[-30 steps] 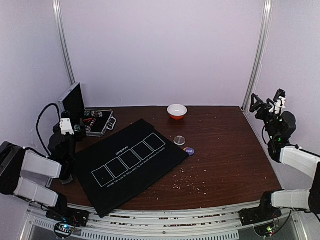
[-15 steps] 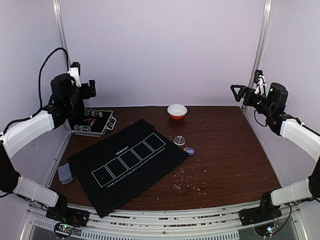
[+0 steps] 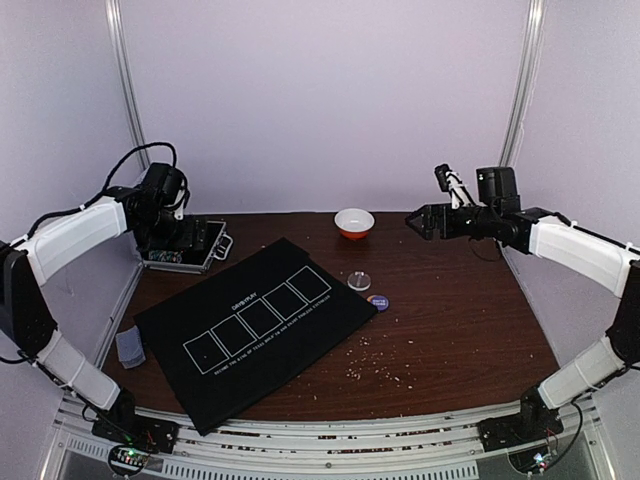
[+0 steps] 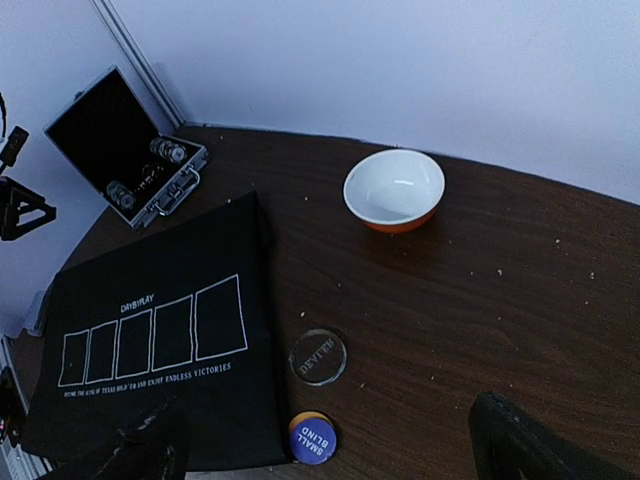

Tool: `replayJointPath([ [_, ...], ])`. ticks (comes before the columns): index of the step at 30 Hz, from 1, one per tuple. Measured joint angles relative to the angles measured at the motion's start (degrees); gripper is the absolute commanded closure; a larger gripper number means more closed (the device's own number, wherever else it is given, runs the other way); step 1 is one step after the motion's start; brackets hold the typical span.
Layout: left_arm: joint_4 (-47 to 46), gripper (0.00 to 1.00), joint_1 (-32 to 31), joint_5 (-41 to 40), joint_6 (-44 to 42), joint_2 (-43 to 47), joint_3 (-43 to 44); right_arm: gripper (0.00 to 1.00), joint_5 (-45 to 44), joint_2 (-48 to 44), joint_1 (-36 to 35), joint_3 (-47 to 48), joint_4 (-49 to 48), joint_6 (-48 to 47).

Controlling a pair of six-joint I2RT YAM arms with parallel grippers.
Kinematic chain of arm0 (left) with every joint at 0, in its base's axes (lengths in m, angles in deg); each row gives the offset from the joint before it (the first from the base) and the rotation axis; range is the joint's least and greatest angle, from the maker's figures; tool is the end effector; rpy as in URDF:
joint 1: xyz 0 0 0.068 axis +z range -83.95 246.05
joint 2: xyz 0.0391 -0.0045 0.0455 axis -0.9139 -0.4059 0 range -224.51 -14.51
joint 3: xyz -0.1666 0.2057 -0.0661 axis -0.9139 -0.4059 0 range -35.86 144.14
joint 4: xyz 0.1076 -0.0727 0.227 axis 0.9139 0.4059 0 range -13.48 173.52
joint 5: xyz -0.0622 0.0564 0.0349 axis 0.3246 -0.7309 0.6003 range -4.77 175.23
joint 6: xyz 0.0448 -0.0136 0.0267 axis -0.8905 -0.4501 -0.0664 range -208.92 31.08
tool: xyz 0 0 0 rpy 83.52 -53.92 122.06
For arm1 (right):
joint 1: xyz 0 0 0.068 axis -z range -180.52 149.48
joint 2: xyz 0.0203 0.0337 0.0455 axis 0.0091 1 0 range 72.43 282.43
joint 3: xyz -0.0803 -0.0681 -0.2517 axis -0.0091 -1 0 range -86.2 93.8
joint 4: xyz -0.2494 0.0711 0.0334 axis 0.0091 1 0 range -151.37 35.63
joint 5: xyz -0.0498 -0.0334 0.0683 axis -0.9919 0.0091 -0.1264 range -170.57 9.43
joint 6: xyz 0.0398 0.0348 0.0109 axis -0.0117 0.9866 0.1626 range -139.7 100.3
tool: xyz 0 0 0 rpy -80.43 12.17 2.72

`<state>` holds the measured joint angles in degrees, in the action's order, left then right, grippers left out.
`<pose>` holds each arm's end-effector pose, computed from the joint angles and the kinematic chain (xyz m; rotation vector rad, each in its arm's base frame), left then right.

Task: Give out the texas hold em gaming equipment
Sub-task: Pick up the dealer button from the center of the board.

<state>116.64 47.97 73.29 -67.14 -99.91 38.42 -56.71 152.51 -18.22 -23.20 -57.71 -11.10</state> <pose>0.3055 -0.0920 0.3034 -0.1683 2.4334 -0.0525 0.3062 0.1129 0.3211 -0.4372 1.9159 0.7056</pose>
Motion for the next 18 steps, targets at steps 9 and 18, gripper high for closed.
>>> replayJointPath([
  [9, 9.0, 0.02, 5.4, 0.7, 8.0, -2.6, -6.3, 0.0, -2.2, 4.1, -0.6, -0.1, 2.7, -2.5],
  [18, 8.7, 0.02, 5.2, 1.2, 9.2, -5.8, -6.2, 0.05, -14.1, 13.8, -9.4, 4.7, 8.8, -3.7],
])
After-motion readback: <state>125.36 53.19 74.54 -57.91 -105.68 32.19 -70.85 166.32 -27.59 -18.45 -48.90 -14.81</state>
